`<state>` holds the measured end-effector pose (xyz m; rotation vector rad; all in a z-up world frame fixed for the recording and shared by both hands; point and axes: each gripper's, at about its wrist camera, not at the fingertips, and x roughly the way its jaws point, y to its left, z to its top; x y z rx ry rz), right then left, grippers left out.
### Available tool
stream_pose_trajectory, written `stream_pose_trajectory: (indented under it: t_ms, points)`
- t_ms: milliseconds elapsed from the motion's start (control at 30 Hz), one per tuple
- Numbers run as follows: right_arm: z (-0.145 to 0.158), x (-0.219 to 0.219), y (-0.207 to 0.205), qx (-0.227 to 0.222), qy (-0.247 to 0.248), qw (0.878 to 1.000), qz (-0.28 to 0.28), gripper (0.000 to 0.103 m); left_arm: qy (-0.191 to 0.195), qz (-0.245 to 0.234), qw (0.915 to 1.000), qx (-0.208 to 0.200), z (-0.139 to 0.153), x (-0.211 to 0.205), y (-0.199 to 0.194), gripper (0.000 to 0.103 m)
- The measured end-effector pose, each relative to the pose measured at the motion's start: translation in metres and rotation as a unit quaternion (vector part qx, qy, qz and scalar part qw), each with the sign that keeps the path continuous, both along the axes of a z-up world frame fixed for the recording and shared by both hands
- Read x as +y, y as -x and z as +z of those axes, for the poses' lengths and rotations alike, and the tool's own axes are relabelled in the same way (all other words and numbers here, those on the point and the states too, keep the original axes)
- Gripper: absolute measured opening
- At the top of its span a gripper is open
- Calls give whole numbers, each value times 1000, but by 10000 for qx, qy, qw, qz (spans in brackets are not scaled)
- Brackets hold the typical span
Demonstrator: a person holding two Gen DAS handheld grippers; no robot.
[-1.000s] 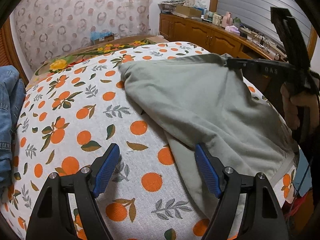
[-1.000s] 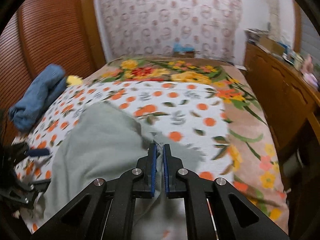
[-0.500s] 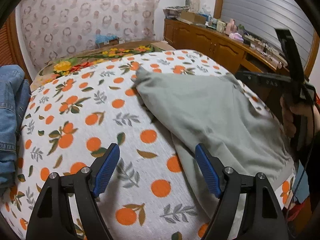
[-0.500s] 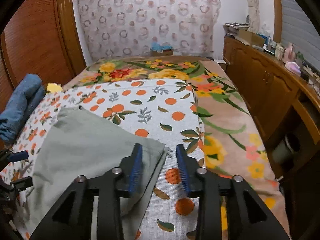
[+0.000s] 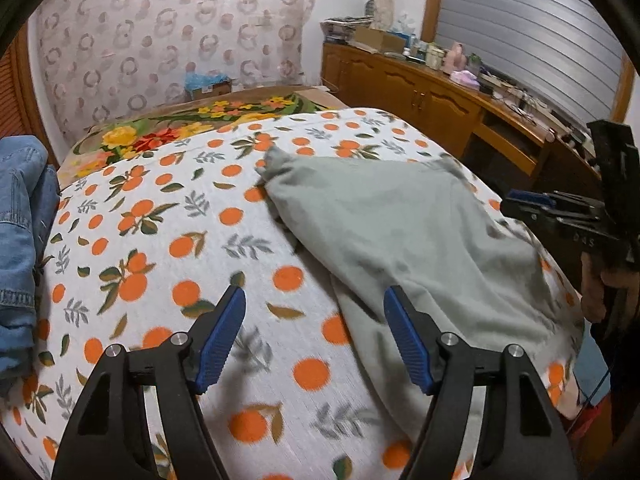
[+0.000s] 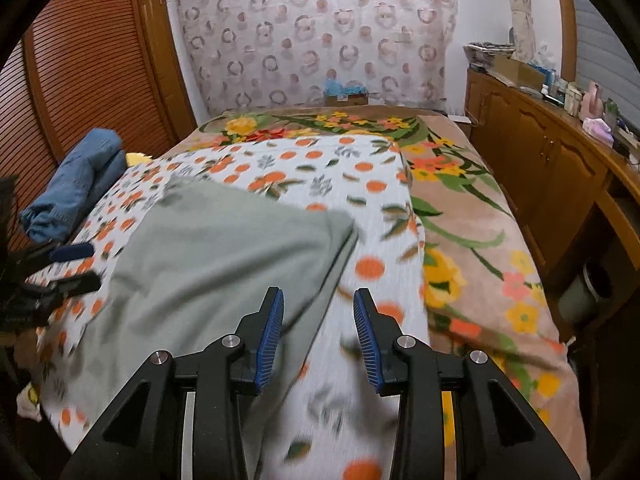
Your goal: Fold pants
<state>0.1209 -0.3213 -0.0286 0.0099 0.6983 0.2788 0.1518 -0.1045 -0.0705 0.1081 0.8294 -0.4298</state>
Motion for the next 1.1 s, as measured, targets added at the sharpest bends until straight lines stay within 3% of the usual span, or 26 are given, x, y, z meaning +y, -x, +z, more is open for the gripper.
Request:
stream_pose_trajectory:
  t_ms: [433,700,833,1100]
  points:
    - [-4,0,97,-78,-165,9997,177,38,-125,-608,9981,16,0,1,68,55]
    - [-4,13,109,-125,-87,9997,167,38,-198,-666,9975,-112,4,-2,83,54]
    - [-11,17,112,-69,-16,9999,150,49,-225,-750,9969,-52,1,-6,88,49]
    - [-15,19,117,7,-71,9999,108,49,-218,-953,9951,136,-11,-13,95,36]
